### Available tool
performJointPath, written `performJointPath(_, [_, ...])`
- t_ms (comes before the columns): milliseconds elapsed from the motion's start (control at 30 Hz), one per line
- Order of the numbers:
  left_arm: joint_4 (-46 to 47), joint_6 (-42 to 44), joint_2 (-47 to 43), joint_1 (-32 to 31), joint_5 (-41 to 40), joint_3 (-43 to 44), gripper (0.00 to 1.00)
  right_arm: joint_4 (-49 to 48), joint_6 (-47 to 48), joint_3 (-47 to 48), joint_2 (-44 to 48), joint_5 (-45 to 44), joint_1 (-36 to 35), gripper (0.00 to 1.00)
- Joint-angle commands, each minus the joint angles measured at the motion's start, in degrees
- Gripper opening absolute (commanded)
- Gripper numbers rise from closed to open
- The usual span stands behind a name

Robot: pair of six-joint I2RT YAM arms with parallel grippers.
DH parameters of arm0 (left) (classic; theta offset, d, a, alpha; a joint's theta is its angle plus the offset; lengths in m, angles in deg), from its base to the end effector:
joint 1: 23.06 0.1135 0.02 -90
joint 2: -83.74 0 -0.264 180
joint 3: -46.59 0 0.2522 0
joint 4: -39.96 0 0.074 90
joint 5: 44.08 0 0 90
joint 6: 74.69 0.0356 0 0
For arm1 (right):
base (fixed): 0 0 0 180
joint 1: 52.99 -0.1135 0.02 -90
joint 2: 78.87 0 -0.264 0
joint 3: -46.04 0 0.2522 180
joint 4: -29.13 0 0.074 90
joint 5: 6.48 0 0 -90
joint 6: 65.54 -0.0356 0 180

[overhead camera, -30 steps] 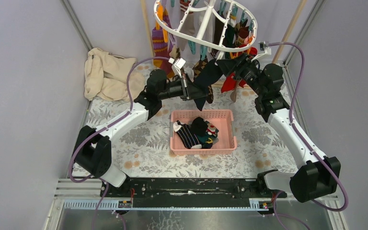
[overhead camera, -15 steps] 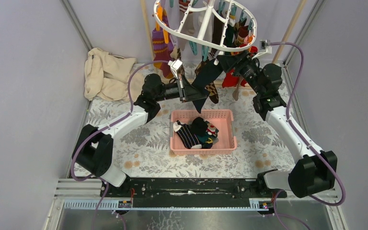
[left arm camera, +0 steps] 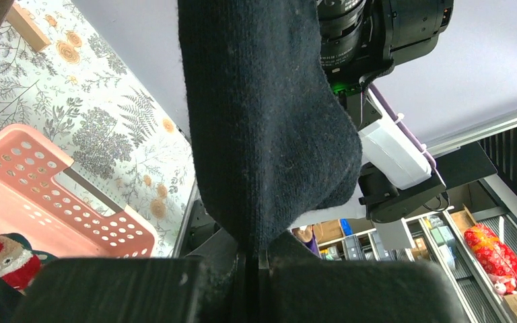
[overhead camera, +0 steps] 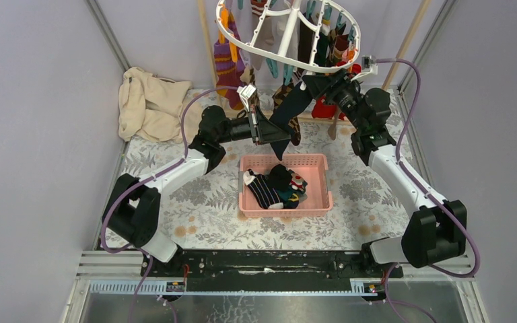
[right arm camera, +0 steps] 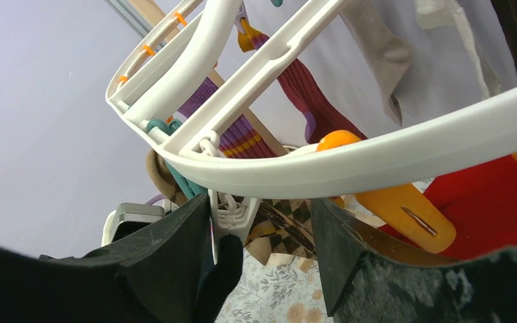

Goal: Remove the socks clipped to the hanger
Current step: Remove the sock from the hanger.

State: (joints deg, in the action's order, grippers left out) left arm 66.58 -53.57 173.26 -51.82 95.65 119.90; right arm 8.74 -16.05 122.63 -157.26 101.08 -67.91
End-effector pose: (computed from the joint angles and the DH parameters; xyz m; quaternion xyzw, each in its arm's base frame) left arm 0.2985 -0.1948 0.3246 0.1043 0.6563 -0.7019 0.2564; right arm 0.3077 0.0931 0.3986 0.0069 0.5899 0.4521 0.6690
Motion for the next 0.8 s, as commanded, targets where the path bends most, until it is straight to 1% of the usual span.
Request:
performJointPath(0, [3.3, -0.4, 0.5, 0.5, 1.3, -0.6, 0.00, -5.4, -1.0, 1.6, -0.6, -0.5, 0.4, 0.63])
performJointPath(200, [1.5, 0.8, 0.6, 0.5, 0.9, -0.5, 0.00, -7.1, -2.1, 1.7, -1.2, -1.1, 0.4, 0.62])
performJointPath(300, [0.4, 1.6, 0.5, 0.5, 0.5, -0.5, 0.00, -8.2, -3.0, 1.5, -1.4, -1.6, 0.4, 0.68])
performJointPath(400, [0.2, 1.9, 0.5, 0.5, 0.4, -0.6, 0.00, -9.1, -3.6, 1.5, -1.7, -1.9, 0.4, 0.69])
performJointPath(667, [0.1, 2.2, 0.7, 0.6, 0.2, -0.8, 0.00, -10.4, -4.5, 1.5, -2.1, -2.9, 0.4, 0.58])
performJointPath(767, [0.1, 2.2, 0.9, 0.5, 0.1, -1.0, 0.00, -10.6, -4.5, 1.6, -2.1, -2.9, 0.4, 0.52])
